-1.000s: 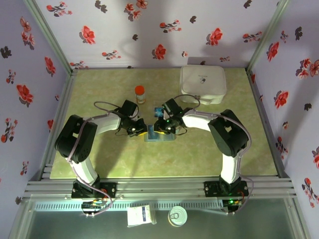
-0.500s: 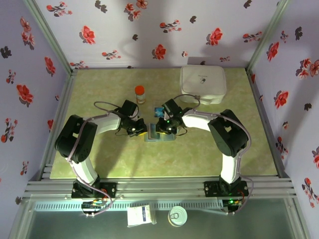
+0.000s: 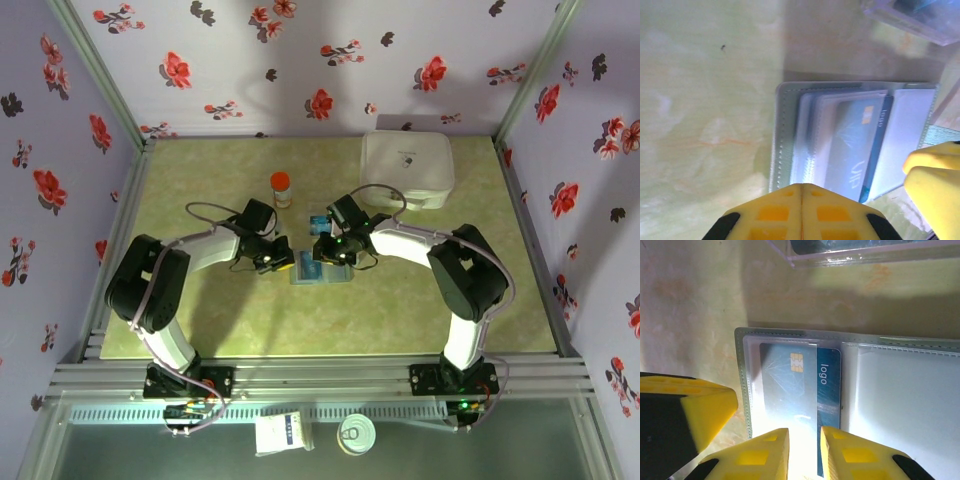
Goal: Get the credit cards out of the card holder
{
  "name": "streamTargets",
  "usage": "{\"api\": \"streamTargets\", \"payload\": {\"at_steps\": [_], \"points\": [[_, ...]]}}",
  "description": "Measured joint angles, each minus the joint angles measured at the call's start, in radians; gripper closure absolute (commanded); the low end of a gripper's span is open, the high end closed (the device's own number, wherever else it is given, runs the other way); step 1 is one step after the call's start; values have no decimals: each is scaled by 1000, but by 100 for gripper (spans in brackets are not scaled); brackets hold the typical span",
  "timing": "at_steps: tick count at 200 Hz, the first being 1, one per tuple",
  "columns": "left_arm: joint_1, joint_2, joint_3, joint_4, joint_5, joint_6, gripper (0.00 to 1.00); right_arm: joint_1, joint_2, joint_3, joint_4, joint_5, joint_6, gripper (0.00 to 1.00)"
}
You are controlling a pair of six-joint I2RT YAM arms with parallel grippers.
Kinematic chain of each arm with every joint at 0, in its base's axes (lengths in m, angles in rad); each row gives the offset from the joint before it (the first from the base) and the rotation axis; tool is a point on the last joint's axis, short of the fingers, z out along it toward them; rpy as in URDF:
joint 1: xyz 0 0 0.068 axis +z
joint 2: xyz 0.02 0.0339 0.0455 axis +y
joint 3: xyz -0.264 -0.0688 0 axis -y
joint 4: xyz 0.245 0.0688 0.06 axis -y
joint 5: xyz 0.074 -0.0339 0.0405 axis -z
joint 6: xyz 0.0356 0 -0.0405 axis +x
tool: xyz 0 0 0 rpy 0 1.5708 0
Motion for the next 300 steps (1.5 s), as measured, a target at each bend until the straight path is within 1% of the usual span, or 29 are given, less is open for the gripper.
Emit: {"api": "streamTargets", "payload": {"at_steps": [56, 89, 161, 219, 275, 300], "points": [[-27, 26, 19, 7, 12, 0, 95, 0, 13, -3, 65, -42, 12, 75], [-29, 52, 21, 11, 23, 4, 96, 0, 32, -5, 83, -53, 12, 75], [-29, 54, 25, 6, 21, 11, 96, 0, 50, -5, 56, -40, 9, 75], [-29, 54, 31, -5, 17, 14, 96, 0, 50, -5, 23, -6, -8, 75], [-29, 43, 36, -27, 2, 14, 97, -6, 4, -10, 23, 4, -8, 74], [-29, 34, 52, -45, -1, 14, 97, -17, -19, -37, 51, -14, 0, 74]]}}
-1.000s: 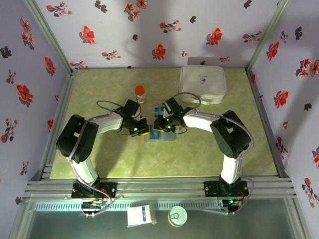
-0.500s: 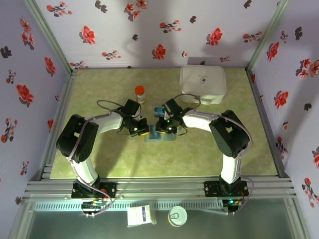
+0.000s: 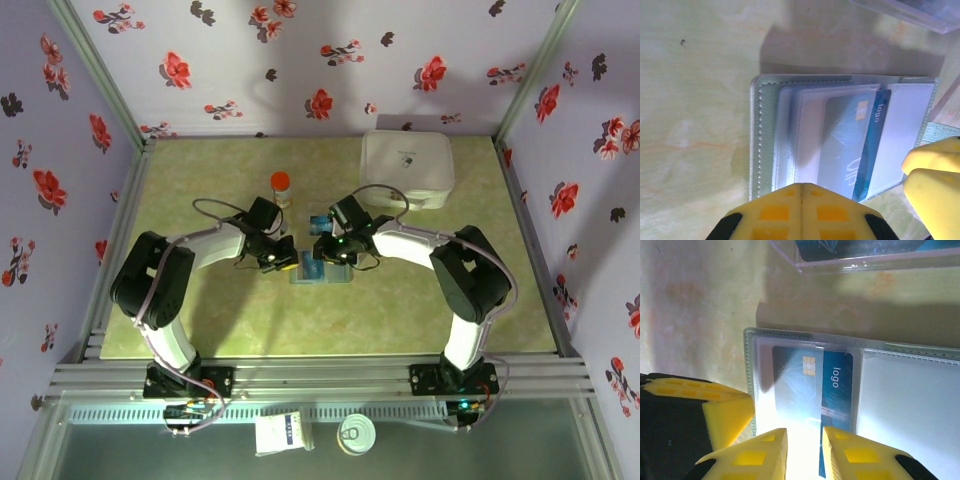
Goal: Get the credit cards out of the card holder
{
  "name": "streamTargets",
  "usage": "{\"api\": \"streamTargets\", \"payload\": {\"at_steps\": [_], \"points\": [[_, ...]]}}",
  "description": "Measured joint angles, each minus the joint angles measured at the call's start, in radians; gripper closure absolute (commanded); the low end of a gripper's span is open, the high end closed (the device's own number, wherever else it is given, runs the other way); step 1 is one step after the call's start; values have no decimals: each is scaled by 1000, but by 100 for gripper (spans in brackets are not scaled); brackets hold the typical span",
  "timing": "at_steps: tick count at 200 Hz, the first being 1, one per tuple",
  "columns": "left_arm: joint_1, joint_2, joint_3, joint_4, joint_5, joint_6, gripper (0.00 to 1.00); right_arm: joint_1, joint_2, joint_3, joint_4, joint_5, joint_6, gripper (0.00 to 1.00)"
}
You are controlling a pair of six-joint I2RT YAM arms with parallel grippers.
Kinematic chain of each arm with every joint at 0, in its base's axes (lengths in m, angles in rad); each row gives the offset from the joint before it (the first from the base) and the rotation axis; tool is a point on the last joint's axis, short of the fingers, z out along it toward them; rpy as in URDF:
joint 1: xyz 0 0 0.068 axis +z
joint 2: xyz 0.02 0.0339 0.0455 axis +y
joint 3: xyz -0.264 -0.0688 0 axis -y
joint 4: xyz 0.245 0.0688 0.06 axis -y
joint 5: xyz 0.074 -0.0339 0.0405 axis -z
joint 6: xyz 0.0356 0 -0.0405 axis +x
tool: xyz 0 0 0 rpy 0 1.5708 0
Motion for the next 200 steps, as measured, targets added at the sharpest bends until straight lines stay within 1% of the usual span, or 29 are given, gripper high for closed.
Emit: {"api": "streamTargets", "payload": {"at_steps": [70, 123, 200], "points": [[-39, -8, 33, -8, 0, 0, 100, -21, 8, -35, 64, -56, 17, 73], [-39, 36, 37, -19, -30, 1, 100, -29, 45, -47, 82, -69, 27, 73], [-39, 43, 38, -28, -39, 8, 100, -35, 46, -48, 87, -76, 27, 71]]}}
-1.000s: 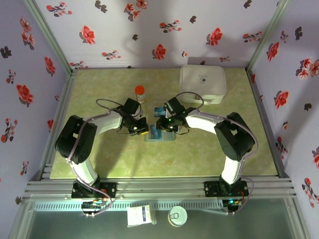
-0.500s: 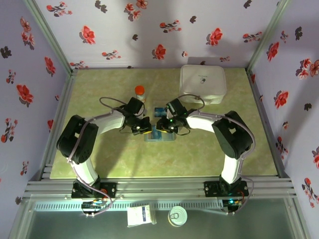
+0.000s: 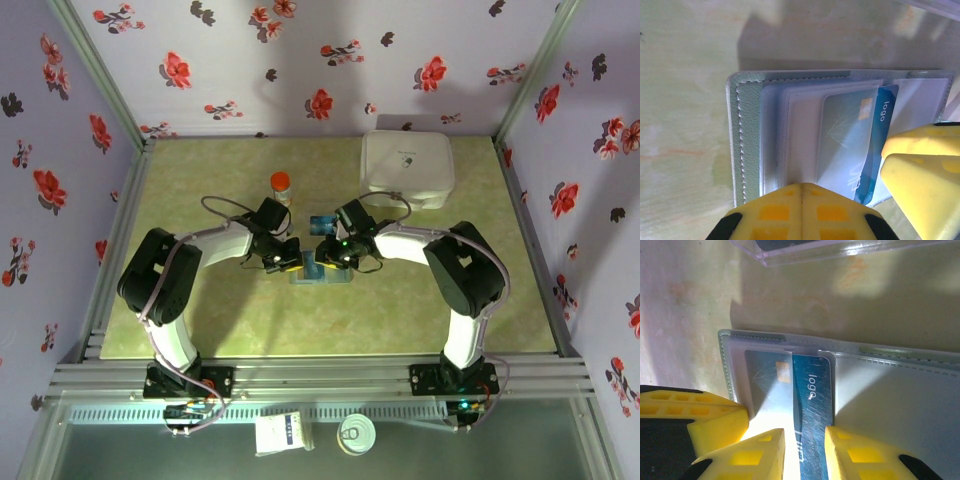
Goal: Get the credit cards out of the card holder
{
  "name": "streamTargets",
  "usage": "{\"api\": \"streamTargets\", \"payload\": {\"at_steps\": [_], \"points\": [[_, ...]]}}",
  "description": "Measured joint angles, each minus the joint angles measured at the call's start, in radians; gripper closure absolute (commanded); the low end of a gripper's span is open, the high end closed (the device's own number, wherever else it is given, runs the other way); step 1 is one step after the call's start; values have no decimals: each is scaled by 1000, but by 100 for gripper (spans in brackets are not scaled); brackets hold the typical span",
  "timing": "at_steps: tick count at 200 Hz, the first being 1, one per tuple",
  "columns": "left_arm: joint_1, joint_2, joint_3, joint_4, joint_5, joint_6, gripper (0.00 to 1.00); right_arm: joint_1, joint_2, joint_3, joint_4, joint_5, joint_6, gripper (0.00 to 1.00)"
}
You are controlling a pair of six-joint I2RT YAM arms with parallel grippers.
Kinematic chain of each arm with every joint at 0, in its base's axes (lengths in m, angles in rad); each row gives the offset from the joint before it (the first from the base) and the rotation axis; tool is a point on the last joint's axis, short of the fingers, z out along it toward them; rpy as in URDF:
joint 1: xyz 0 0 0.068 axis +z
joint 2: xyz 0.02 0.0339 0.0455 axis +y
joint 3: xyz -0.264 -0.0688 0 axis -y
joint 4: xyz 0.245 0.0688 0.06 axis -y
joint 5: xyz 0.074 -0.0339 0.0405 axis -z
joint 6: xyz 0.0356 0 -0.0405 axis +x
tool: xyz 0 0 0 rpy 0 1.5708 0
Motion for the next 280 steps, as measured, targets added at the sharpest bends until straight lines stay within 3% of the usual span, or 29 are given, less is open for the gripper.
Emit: {"api": "streamTargets", "payload": {"at_steps": [196, 280], "points": [[0, 6, 13, -18, -4, 11, 100, -34, -36, -99, 158, -67, 37, 71], [0, 6, 17, -27, -10, 11, 100, -41, -41, -108, 103, -41, 26, 72]]}}
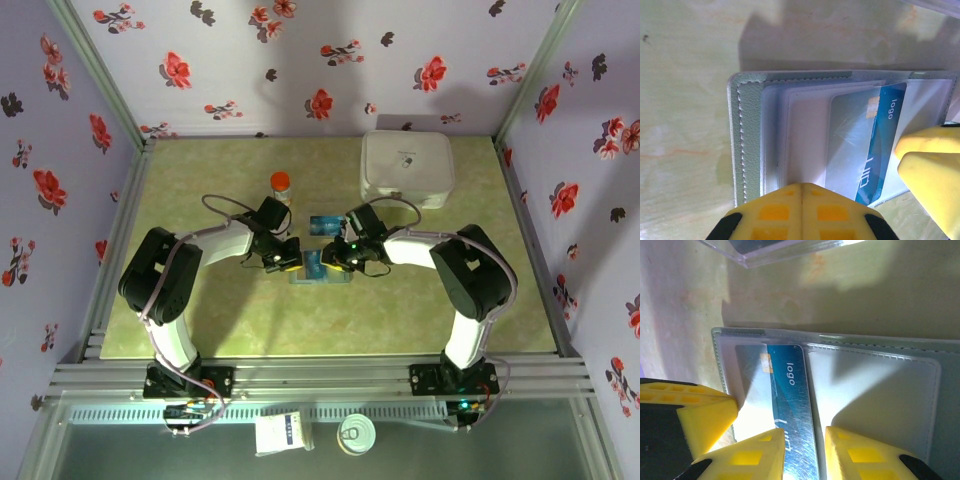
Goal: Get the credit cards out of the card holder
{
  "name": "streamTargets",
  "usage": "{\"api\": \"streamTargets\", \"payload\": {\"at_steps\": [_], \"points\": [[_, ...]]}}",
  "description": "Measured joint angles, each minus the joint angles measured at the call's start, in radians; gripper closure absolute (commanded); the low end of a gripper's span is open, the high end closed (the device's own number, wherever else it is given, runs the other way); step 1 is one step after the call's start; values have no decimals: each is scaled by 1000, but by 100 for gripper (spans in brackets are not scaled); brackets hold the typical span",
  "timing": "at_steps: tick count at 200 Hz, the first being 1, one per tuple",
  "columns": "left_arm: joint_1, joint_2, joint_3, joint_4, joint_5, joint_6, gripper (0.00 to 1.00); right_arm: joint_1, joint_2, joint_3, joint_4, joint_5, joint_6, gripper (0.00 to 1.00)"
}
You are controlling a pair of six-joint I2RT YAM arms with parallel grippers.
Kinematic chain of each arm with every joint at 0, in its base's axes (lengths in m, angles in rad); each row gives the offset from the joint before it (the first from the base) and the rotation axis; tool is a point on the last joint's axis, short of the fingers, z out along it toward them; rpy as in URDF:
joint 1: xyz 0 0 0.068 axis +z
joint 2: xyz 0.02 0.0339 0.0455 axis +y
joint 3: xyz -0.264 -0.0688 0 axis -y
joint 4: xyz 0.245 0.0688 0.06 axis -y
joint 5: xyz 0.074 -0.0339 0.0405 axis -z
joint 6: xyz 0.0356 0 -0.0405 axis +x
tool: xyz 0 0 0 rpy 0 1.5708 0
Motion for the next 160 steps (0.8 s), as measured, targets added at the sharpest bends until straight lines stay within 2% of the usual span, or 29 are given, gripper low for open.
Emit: {"api": "streamTargets", "payload": {"at_steps": [160], "points": [[0, 6, 10, -10, 0, 4, 100, 0, 31, 3, 87, -87, 37, 83]]}}
